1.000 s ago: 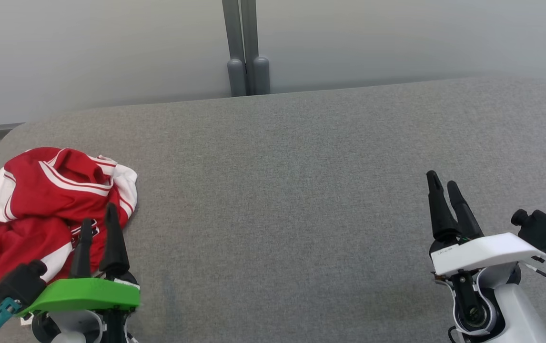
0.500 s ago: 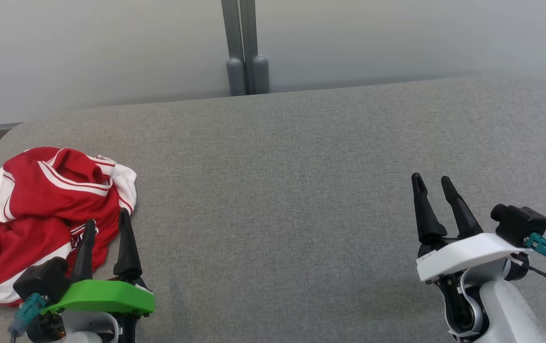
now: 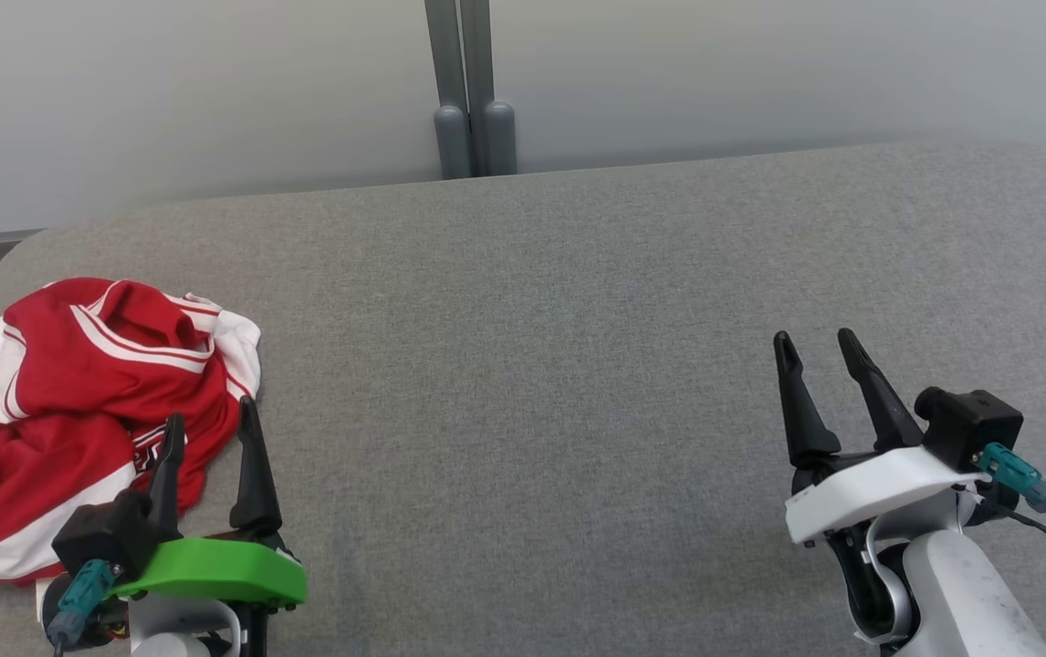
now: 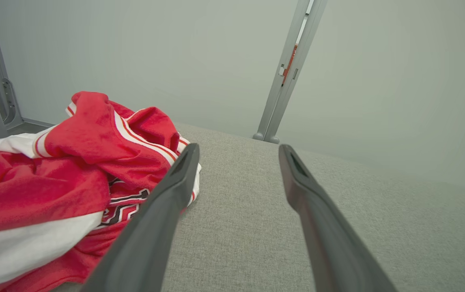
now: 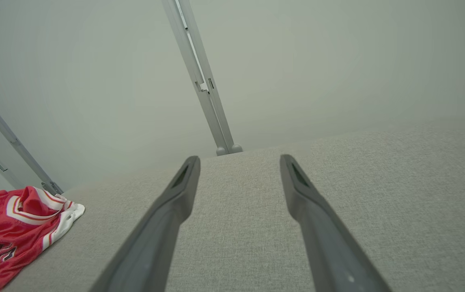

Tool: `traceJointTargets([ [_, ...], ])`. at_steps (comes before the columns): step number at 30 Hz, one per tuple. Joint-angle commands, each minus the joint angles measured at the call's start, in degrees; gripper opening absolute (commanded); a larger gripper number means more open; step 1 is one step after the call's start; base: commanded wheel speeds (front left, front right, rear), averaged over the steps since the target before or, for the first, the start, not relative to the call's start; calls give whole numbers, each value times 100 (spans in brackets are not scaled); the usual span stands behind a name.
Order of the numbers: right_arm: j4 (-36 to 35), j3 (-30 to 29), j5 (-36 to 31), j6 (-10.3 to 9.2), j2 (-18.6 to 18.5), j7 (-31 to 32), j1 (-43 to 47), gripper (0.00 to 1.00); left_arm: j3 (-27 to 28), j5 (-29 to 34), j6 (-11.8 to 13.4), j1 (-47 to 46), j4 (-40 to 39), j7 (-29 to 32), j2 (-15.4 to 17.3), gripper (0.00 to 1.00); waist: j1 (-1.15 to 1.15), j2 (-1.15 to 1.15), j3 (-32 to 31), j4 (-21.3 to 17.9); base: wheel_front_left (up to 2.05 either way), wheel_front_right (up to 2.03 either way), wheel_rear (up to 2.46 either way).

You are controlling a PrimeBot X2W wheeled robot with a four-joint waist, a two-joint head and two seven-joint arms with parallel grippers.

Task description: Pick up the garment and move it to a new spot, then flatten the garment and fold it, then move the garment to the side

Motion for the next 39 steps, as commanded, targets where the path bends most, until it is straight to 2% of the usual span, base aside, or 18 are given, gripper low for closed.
traceJointTargets([
  [1,-9,0,-154,15,-2,-54,-117,100,-5,164,11,-33,-24,-39,50,100,0,0,5,-3,0,0,0],
  [30,-14,29,-1255,12,91,-380,-202,100,-126,1245,105,-39,-71,-372,58,100,0,0,81,-23,0,0,0],
  [39,18,35,-1390,11,97,-423,-203,100,-143,1318,104,-50,-67,-402,59,100,0,0,96,-26,0,0,0],
])
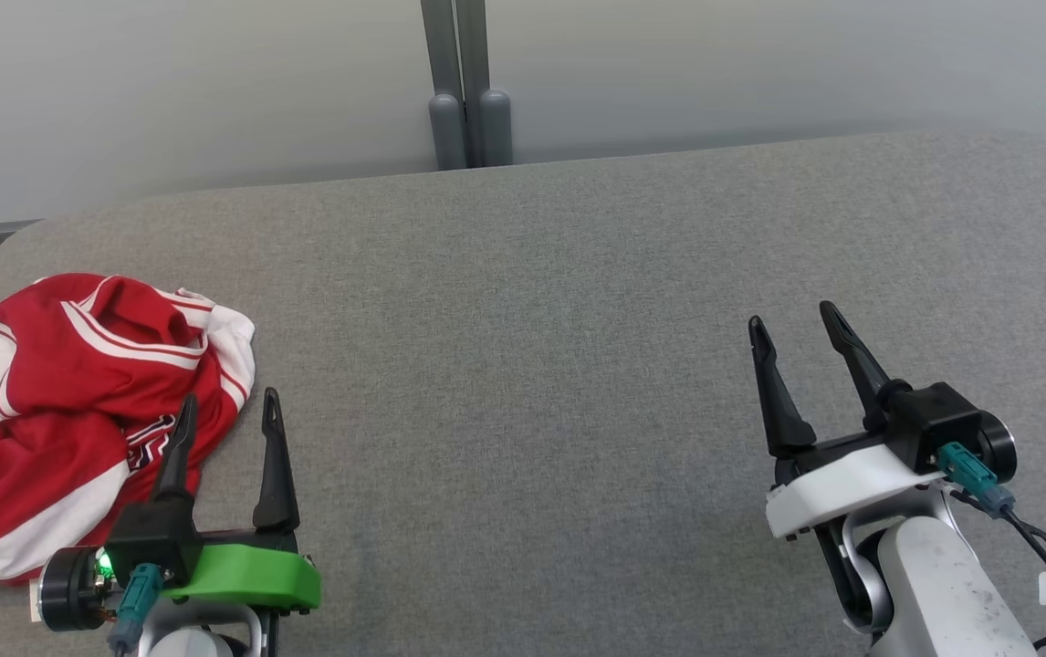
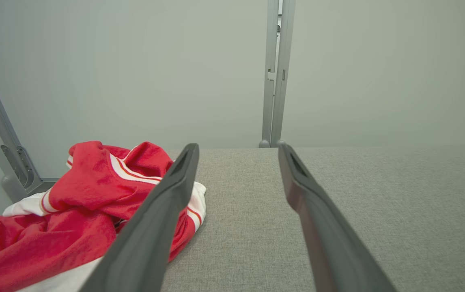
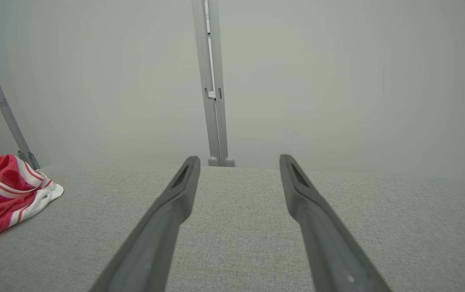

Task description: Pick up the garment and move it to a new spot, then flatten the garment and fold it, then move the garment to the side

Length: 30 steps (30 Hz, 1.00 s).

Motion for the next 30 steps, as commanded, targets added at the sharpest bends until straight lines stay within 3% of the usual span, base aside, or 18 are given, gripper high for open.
traceJointTargets([
  [1,8,-10,-9,4,-10,-25,-26,100,1,-25,16,-46,1,-4,40,100,0,0,-2,1,0,0,0],
  [30,119,63,233,4,13,-23,-12,100,-43,-234,12,-45,68,-4,39,100,0,0,-5,35,0,0,0],
])
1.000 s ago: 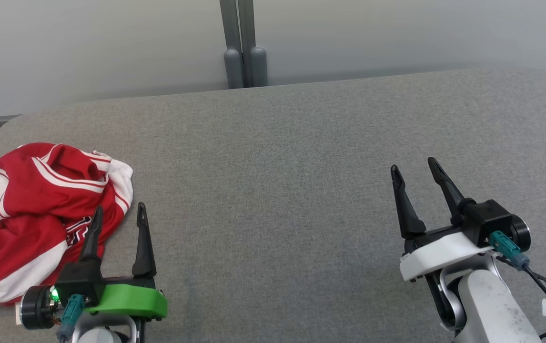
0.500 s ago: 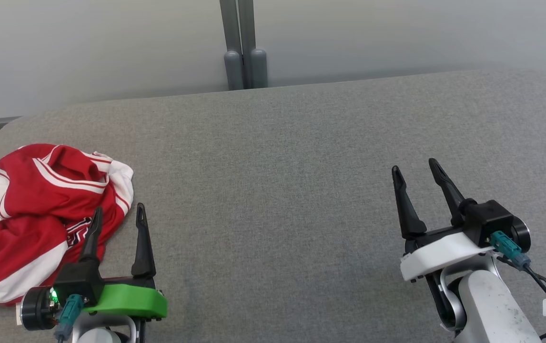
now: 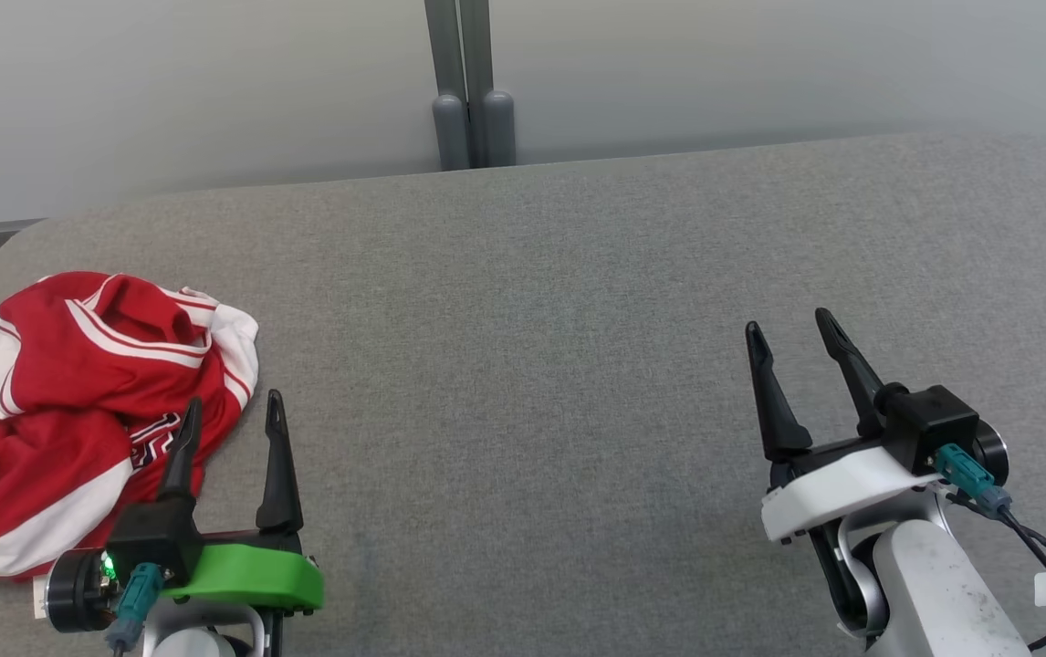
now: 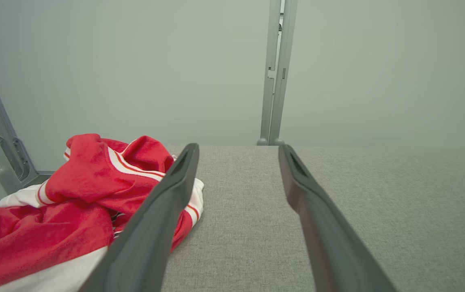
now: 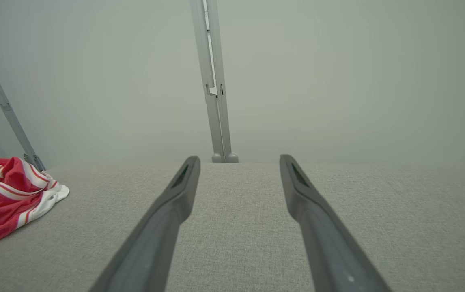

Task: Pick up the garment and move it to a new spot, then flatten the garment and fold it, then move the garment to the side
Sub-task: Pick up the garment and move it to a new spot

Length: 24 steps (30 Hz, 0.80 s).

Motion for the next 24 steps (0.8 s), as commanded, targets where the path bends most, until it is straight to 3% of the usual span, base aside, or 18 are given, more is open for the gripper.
traceJointTargets([
  [1,15,28,45,3,-4,-19,-12,100,0,-90,21,-33,3,-4,38,100,0,0,8,18,0,0,0],
  [11,21,170,232,3,-55,-19,48,100,187,-266,26,-80,51,-3,38,100,0,0,38,362,0,0,0],
  [24,72,501,572,3,-105,-19,91,100,281,-442,78,63,4,-3,37,100,0,0,15,1189,0,0,0],
])
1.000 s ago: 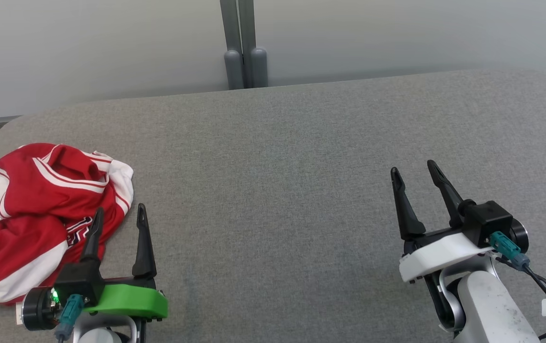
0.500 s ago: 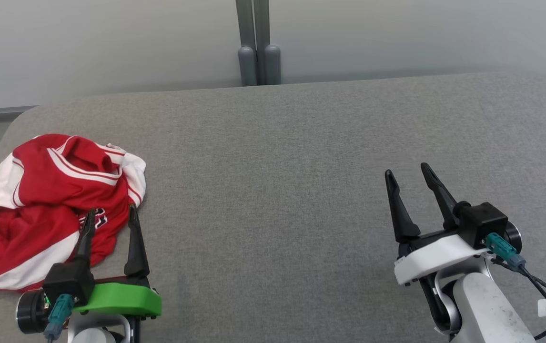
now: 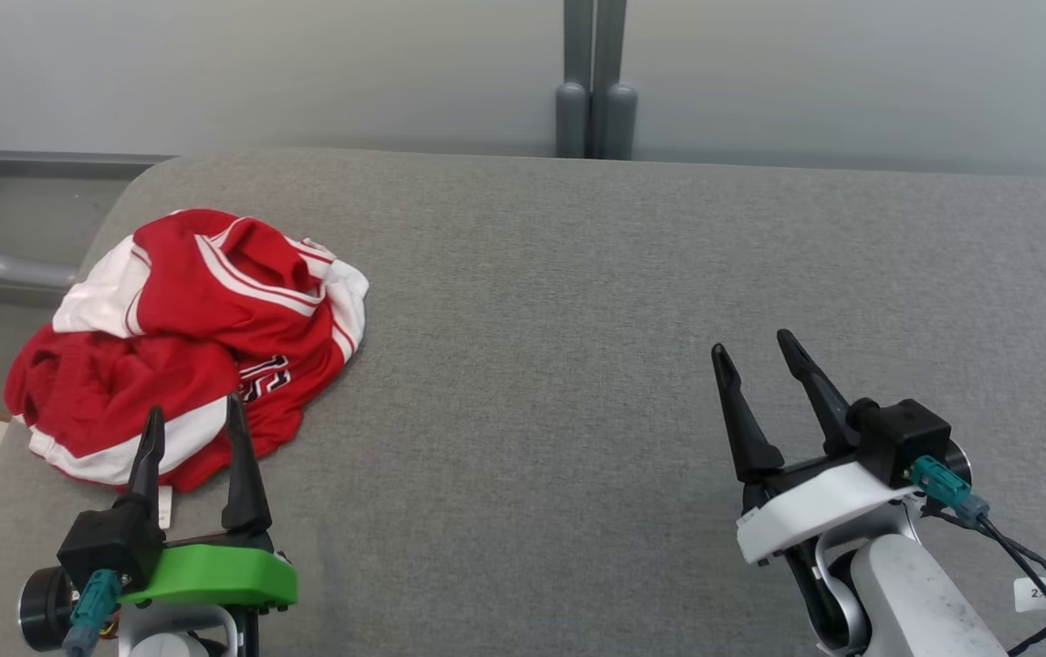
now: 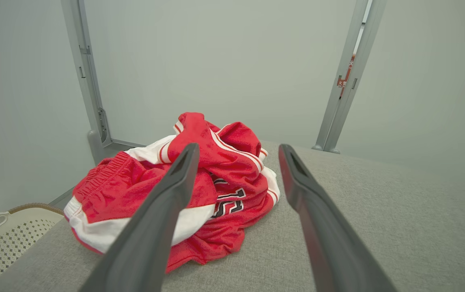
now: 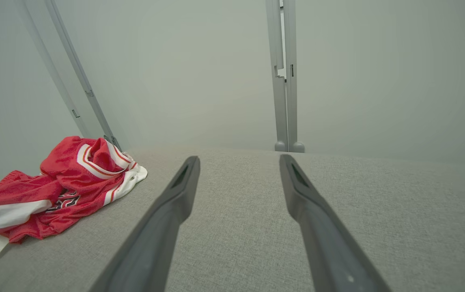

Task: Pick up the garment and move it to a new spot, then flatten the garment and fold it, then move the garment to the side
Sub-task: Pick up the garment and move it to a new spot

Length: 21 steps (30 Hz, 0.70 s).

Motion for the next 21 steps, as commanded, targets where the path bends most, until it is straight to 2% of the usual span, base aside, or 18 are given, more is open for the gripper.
traceJointTargets([
  [1,3,45,59,3,-20,-18,43,100,28,-43,20,59,6,-2,34,100,0,0,-23,287,0,0,0],
  [13,-1,290,341,3,-136,-18,68,100,125,-216,94,171,54,-2,34,100,0,0,-32,945,0,0,0],
  [21,0,353,422,3,-110,-18,12,100,183,-206,54,187,30,-2,33,100,0,0,-7,1102,0,0,0],
])
